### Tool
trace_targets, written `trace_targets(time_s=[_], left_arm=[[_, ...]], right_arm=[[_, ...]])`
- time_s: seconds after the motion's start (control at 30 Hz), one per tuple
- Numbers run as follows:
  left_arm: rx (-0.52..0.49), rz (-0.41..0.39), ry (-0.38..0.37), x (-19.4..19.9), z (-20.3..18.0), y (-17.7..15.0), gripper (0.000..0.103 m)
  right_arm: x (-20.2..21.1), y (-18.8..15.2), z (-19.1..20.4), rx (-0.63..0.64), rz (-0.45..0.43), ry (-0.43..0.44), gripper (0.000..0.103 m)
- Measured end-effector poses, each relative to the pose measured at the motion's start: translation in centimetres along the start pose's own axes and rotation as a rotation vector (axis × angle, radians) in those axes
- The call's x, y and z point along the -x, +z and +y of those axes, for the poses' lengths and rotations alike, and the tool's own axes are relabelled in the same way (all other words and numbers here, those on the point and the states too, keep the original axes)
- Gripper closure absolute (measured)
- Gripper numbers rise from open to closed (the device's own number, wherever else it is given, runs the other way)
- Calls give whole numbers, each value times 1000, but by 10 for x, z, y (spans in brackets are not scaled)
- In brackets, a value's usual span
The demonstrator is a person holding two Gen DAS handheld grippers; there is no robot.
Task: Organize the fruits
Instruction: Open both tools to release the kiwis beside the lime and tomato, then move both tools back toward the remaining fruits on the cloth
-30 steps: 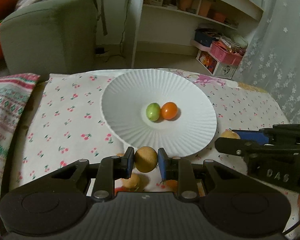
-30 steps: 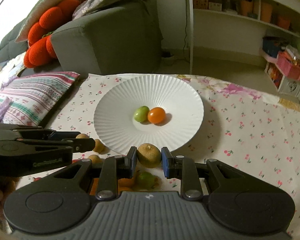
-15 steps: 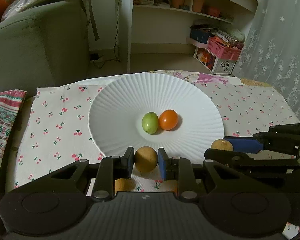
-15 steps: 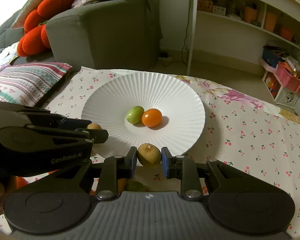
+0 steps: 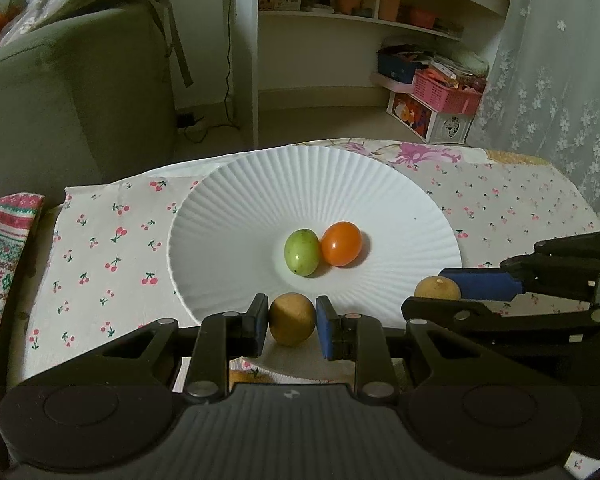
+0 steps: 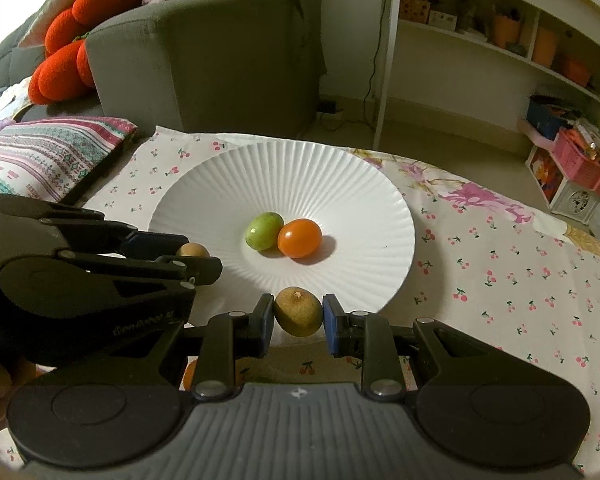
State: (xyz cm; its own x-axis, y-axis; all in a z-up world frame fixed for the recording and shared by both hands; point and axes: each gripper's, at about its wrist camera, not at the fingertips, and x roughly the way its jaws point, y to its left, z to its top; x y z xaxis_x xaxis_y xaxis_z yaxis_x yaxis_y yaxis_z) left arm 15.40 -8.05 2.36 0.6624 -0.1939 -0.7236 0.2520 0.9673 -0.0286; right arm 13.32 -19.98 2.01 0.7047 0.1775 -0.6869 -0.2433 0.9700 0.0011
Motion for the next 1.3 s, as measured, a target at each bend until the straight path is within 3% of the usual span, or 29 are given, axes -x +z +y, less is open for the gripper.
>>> trace_targets(time_s=[0.8, 1.0, 1.3], left_arm=[[28, 7, -35, 1, 4, 3, 89], [106, -7, -69, 14, 18, 8, 74], [136, -8, -68, 31, 23, 7, 65]], right_arm=[[-2, 2, -11, -63, 12, 16, 76], [6, 4, -18, -105, 1, 12, 73], [26, 7, -25, -151, -31, 32, 68]])
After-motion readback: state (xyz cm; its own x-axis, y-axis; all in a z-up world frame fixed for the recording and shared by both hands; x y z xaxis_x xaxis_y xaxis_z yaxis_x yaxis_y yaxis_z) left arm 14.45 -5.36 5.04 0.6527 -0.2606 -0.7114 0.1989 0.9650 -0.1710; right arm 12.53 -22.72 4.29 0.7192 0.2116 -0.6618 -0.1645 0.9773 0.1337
